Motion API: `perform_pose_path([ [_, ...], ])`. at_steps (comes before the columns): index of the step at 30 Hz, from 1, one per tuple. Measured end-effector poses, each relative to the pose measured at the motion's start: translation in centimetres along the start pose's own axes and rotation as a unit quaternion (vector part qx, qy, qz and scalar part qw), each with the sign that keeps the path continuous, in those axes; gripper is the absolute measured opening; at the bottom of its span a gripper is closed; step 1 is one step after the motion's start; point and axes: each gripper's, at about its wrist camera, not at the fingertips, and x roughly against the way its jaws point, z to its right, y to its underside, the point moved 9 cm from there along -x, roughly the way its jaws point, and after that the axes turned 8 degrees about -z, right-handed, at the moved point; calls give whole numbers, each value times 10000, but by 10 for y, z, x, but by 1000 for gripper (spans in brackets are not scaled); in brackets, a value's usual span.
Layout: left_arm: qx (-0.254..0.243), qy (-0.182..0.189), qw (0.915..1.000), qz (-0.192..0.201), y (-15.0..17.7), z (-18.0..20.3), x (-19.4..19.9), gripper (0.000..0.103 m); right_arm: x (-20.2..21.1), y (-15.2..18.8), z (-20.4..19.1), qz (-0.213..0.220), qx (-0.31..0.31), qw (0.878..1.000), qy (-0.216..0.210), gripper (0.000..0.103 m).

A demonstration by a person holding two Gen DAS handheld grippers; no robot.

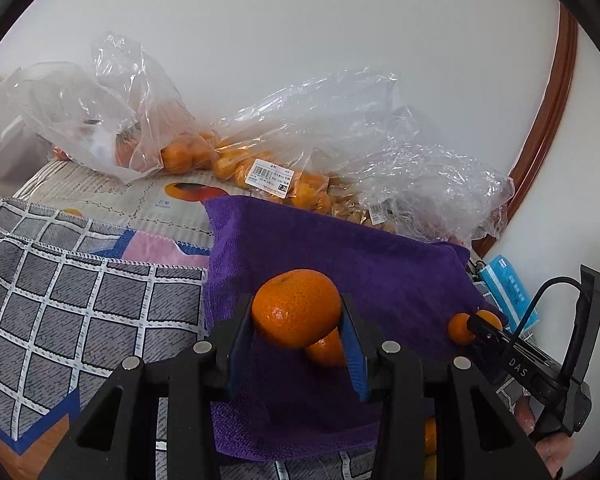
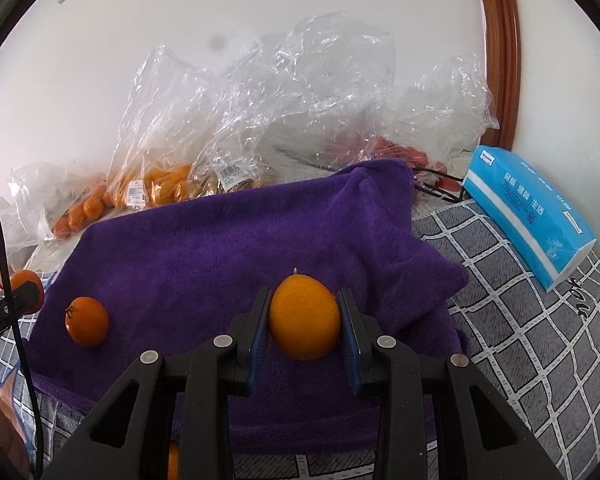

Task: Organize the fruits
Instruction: 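Lower the left tool's orange toward the towel while the right tool lowers its orange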

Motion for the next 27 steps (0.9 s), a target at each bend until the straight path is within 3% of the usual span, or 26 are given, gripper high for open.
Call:
perform_pose_path([
  [14,4,162,9995,-268,7,3,-11,39,-2,2,0,-62,35,10000,12,32],
  [27,-160,96,9991,-390,11,6,-19,39,-1,2,0,-86,70,9999,46,32],
])
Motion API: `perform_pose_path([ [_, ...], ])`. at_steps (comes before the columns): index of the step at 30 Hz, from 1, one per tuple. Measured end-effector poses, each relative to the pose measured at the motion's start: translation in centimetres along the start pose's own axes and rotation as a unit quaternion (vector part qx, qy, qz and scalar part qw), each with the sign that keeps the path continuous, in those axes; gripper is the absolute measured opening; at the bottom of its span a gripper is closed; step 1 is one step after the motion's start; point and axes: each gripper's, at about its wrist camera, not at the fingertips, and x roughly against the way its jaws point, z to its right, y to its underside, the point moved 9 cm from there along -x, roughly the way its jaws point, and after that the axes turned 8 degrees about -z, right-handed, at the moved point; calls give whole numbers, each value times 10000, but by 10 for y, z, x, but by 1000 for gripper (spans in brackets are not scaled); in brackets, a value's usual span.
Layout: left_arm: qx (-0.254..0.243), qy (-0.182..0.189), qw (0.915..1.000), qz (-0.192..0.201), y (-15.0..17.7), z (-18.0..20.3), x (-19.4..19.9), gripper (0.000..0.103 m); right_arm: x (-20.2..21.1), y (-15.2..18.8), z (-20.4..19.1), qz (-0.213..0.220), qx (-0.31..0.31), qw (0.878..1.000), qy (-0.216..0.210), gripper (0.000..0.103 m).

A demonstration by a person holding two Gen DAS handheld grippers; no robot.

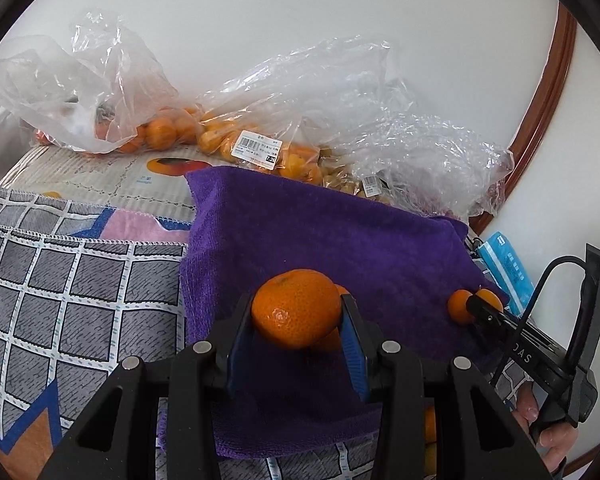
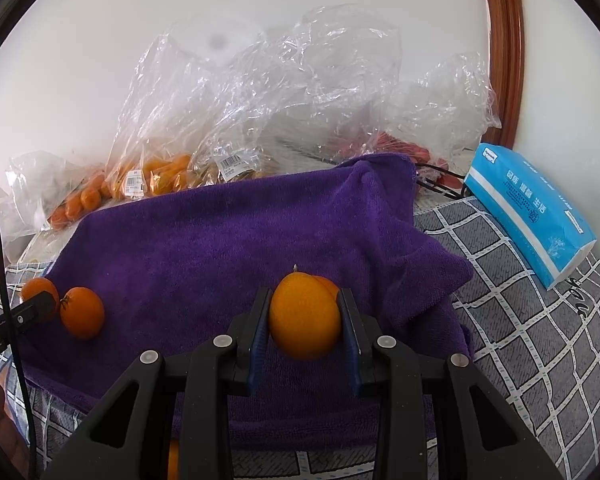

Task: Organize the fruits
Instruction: 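Lower the left tool's orange toward the towel while the right tool lowers its orange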

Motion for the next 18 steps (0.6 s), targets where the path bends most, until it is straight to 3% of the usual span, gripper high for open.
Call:
perform_pose_path([
  [18,-86,-12,10000,-17,1,1,0,39,2,0,1,-6,48,9999,132,32],
])
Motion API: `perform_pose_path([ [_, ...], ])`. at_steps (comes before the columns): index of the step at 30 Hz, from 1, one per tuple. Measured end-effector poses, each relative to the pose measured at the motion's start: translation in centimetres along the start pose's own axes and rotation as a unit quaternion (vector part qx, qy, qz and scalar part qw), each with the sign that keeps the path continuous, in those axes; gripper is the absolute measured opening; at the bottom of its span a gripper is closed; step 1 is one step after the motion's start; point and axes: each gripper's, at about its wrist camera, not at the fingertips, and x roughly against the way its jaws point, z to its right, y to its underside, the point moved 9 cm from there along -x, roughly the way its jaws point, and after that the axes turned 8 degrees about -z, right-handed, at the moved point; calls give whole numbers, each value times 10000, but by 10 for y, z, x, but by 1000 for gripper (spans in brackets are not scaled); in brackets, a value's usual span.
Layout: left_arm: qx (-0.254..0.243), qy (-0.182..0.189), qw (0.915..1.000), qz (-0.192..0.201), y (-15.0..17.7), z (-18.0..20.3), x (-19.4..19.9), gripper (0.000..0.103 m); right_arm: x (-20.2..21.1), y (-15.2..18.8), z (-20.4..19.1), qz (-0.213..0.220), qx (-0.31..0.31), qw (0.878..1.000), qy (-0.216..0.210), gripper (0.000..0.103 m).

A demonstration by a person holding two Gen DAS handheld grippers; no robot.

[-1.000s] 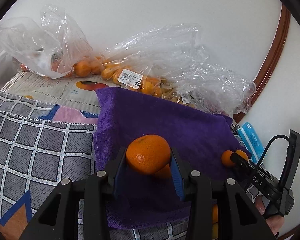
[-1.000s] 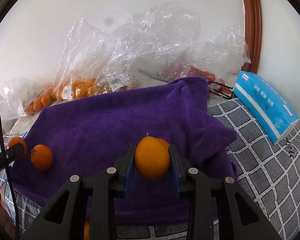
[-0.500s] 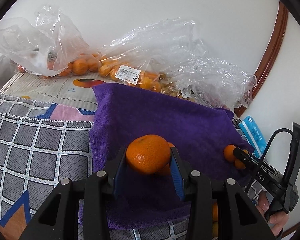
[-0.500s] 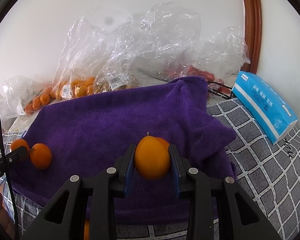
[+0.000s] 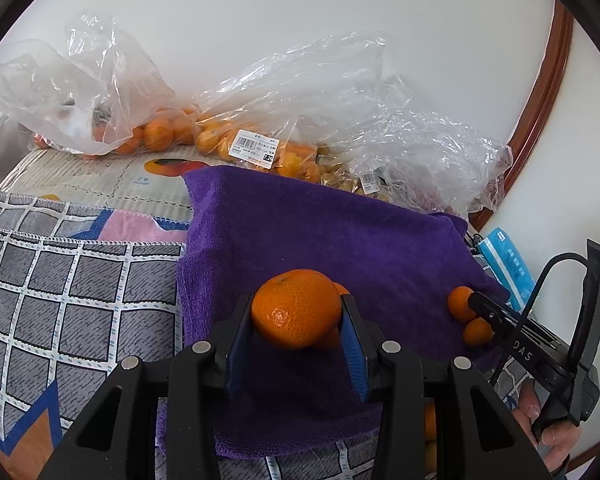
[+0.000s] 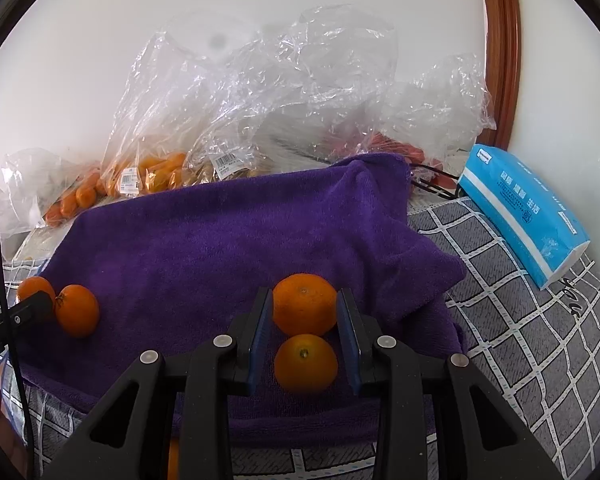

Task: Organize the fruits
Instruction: 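Open the left tool to release its orange while the right tool releases its orange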

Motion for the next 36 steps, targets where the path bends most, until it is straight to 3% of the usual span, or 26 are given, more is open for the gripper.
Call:
perform_pose_path([
  [11,-36,-2,10000,7,0,1,0,40,2,-1,-1,18,31,10000,7,35],
  [23,-225,86,9996,152,1,10,5,50,3,-2,1,65,-11,10000,14,42],
  [36,-171,90,9992,343,0,10,10,51,18,-6,-3,383,49,9992,140,50],
])
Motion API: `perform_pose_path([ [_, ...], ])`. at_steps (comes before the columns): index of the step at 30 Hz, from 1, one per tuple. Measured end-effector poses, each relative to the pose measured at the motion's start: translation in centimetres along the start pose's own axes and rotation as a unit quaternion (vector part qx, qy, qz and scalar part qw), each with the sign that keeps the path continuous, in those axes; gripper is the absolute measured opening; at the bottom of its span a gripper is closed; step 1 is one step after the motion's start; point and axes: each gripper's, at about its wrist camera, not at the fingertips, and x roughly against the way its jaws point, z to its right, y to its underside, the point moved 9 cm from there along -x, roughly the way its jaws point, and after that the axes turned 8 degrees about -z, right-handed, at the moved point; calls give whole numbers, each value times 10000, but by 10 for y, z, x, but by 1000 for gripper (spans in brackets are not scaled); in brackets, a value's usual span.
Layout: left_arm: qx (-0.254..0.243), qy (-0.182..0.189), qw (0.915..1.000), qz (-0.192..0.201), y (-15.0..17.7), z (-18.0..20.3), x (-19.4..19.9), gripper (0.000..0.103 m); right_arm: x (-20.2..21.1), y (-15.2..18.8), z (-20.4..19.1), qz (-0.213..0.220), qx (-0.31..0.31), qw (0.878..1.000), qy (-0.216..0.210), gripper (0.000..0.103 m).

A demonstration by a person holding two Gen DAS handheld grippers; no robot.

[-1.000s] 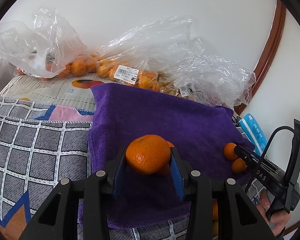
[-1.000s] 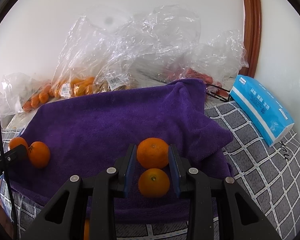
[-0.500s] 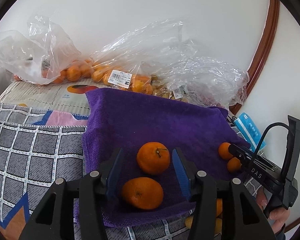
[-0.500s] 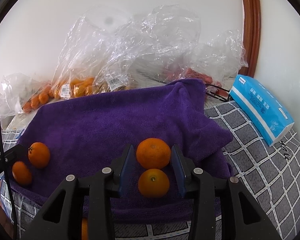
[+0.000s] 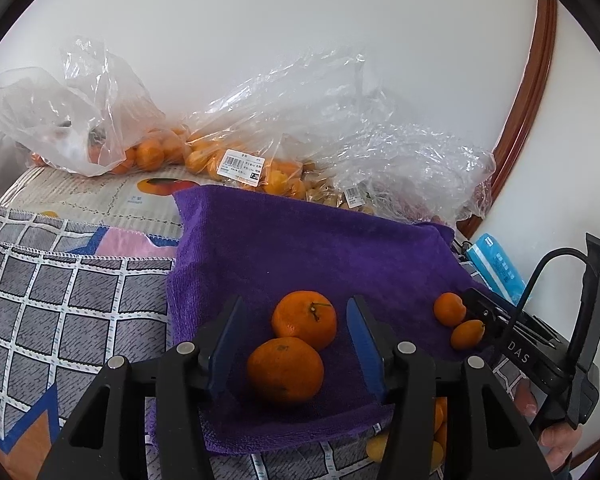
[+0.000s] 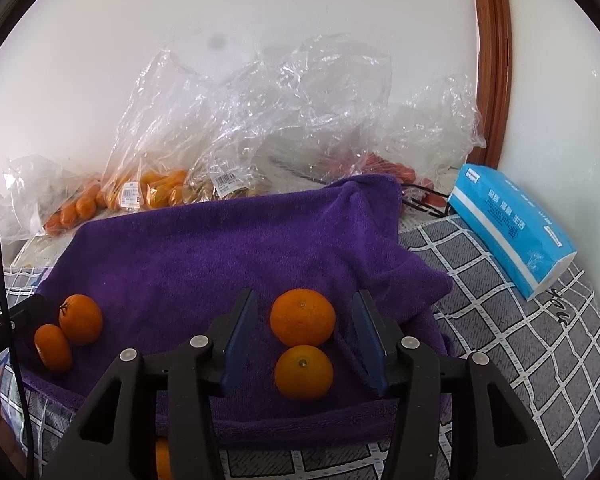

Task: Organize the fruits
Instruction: 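Open the left tool to release its orange while the right tool releases its orange, then move both tools away from the towel toward the loose fruit on the bedspread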

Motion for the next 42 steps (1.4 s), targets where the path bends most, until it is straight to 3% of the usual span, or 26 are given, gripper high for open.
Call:
perform_pose_path([
  [10,73,-77,9998,169,-4,-5,6,51,14,-3,-11,210,231,9995,-17,51],
  [17,136,-11,9997,188,-3,-4,10,50,25,-8,-11,300,10,9994,-198,53],
  [22,122,-51,9997,187,-2,-3,12,50,34,-6,-19,25,97,9990,-444,53],
  [27,208,-61,9996,158,-2,-7,11,51,49,7,-16,-11,91,9993,-372,53],
  [33,291,-40,9995,114,-1,-9,13,51,51,45,-13,-519,-37,9967,-629,53],
  [37,234,-66,9996,108,1,-8,14,52,51,67,-22,-747,-64,9930,-916,46],
  [42,71,-157,9997,189,2,-3,19,53,57,90,-45,-943,53,9858,-1391,46],
])
